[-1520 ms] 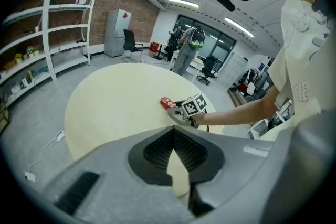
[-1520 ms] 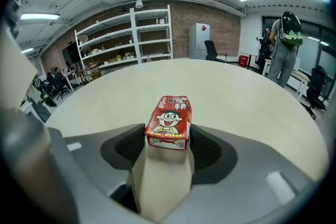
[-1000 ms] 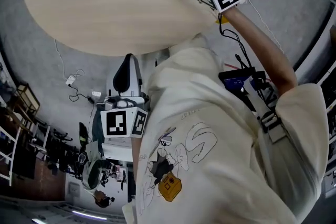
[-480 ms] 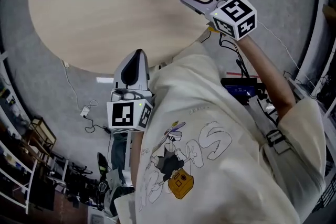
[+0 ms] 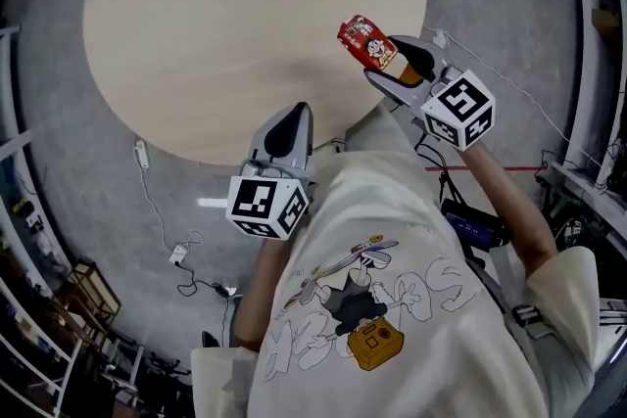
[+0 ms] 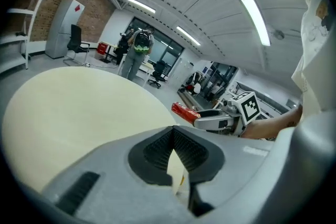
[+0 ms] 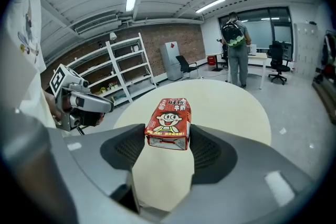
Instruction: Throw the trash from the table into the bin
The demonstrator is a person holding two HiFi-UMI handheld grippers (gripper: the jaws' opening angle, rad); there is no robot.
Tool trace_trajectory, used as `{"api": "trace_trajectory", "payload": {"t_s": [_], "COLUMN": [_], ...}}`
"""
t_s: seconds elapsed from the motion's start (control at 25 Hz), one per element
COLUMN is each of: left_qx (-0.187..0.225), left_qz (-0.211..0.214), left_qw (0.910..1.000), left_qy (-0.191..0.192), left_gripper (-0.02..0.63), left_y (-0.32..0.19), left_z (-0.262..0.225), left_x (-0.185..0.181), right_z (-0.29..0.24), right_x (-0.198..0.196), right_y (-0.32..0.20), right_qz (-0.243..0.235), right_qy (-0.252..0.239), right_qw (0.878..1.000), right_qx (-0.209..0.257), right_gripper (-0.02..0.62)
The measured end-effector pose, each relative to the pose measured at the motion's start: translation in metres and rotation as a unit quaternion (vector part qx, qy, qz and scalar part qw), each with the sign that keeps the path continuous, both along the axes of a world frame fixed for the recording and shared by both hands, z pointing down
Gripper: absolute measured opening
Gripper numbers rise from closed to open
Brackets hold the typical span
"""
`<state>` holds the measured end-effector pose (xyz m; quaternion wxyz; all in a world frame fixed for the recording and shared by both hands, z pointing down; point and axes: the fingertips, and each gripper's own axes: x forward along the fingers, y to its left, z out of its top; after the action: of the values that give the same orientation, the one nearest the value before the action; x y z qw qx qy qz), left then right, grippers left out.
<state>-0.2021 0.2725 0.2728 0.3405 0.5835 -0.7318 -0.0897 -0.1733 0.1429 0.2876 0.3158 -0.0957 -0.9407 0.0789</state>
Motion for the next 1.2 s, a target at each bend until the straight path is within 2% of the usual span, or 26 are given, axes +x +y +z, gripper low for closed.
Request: {"api": "trace_trajectory", "payload": {"t_s": [0.16,0.28,0.4,0.6,0.84,0.92,1.08,1.2], "left_qx": [0.016,-0.001,-0.02,0.002,-0.001,-0.002,0.001,0.001], "left_qz": [0.063,0.085,0.112,0.159,0.192,0.206,0.235,0.261], "left_qw": [0.9977,0.9958,0.9927,0.9872,0.9815,0.9784,0.9719,0.9652], "left_qy": [0.022,0.034,0.041,0.012,-0.006,-0.01,-0.01,-0.014], "left_gripper": [0.008,0.008,0.008,0.008,0.008,0.008,0.008,0.008], "left_y": [-0.015,0.0,0.021,-0.035,-0.066,-0.081,-0.116,-0.136], "left_z": [0.033,0.071,0.085,0.01,-0.033,-0.037,-0.005,0.001], "left_x": [-0.001,-0.009,0.018,0.044,0.09,0.104,0.137,0.167], "right_z": [0.033,0.07,0.087,0.014,-0.019,-0.021,0.01,0.015], "right_x": [0.011,0.013,0.053,0.085,0.131,0.147,0.182,0.212], "right_y": [0.014,0.053,0.094,0.06,0.032,0.019,-0.011,-0.027], "right_qz": [0.066,0.084,0.102,0.145,0.201,0.218,0.251,0.274], "right_qy": [0.009,0.013,0.026,-0.003,-0.03,-0.036,-0.04,-0.046], "right_qw": [0.998,0.996,0.994,0.989,0.978,0.974,0.966,0.96], "right_qx": [-0.003,-0.027,-0.037,-0.034,-0.052,-0.052,-0.047,-0.045], "right_gripper": [0.275,0.276,0.275,0.275,0.275,0.275,0.275,0.275]}}
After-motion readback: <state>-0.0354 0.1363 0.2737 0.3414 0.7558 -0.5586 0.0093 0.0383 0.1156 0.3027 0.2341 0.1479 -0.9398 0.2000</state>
